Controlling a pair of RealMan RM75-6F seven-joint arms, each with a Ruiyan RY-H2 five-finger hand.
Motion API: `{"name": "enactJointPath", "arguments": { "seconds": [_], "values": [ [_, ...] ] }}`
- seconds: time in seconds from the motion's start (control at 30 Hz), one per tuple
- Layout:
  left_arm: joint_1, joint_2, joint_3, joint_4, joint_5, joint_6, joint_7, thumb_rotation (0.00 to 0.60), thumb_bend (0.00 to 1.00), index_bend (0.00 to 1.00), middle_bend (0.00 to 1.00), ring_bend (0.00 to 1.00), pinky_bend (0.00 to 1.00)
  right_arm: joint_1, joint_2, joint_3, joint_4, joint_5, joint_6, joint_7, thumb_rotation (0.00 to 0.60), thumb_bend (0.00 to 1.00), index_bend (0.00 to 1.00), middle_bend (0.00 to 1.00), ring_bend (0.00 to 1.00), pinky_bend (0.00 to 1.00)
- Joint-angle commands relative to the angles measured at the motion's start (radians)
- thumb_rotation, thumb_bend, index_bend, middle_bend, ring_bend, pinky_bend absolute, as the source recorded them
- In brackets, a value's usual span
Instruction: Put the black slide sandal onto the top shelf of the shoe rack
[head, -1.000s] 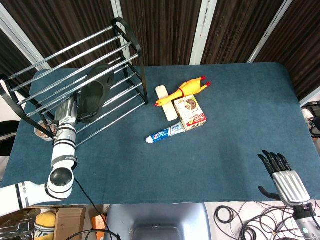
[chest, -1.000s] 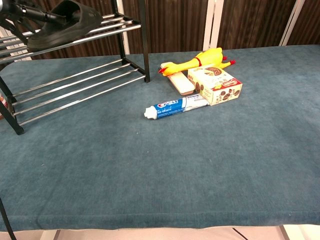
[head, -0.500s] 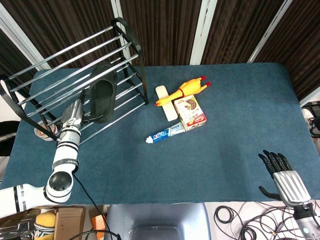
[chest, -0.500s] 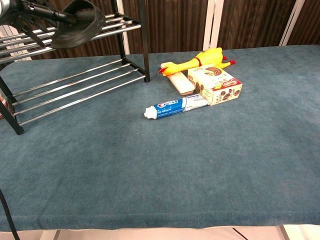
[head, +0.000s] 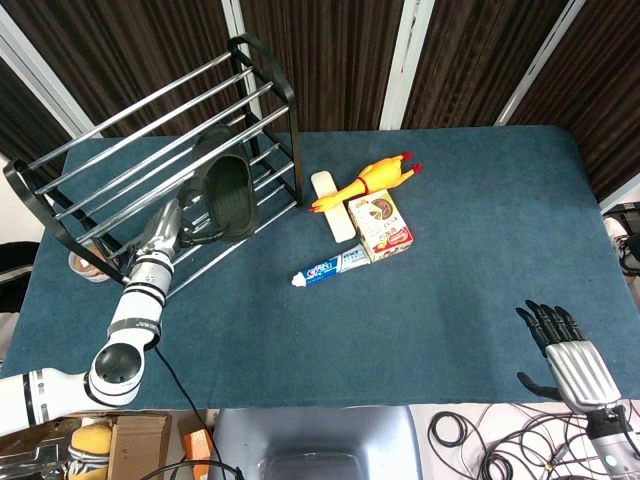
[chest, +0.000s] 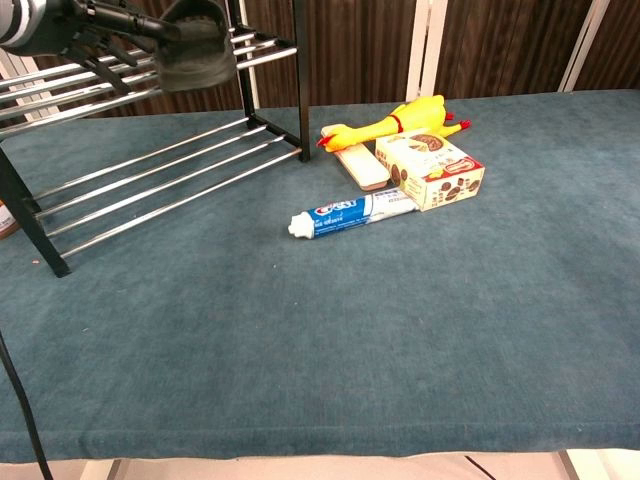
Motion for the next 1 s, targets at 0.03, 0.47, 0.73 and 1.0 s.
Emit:
{"name": "enactJointPath", "arguments": {
  "seconds": [0.03,0.47,0.73,1.0],
  "values": [
    [-0.012,-0.010,0.003,0.021,0.025,-0.017,-0.031,0.421,0.22,0.00,0.15,0.14,0.37,0.000,0.002,0.002,0.000,0.002,0.001,0.003,0.600,0.16,0.00,0.00,0.00,0.00],
    [-0.009,-0.013,0.023,0.043,0.104,-0.015,-0.130,0.420,0.25,0.00,0.15,0.14,0.43,-0.002,0.003,0.000,0.001,-0.001,0.004,0.005,0.600,0.16,0.00,0.00,0.00,0.00],
    [-0.015,-0.012,0.031,0.050,0.115,-0.076,-0.186,0.536,0.25,0.00,0.14,0.13,0.43,-0.001,0.002,0.002,-0.001,0.005,-0.001,0.001,0.600,0.16,0.00,0.00,0.00,0.00],
    [-0.015,-0.027,0.030,0.083,0.166,-0.163,-0.284,0.588,0.25,0.00,0.12,0.10,0.39,-0.002,0.005,0.002,0.000,0.004,0.002,0.007,0.600,0.16,0.00,0.00,0.00,0.00]
  ]
}}
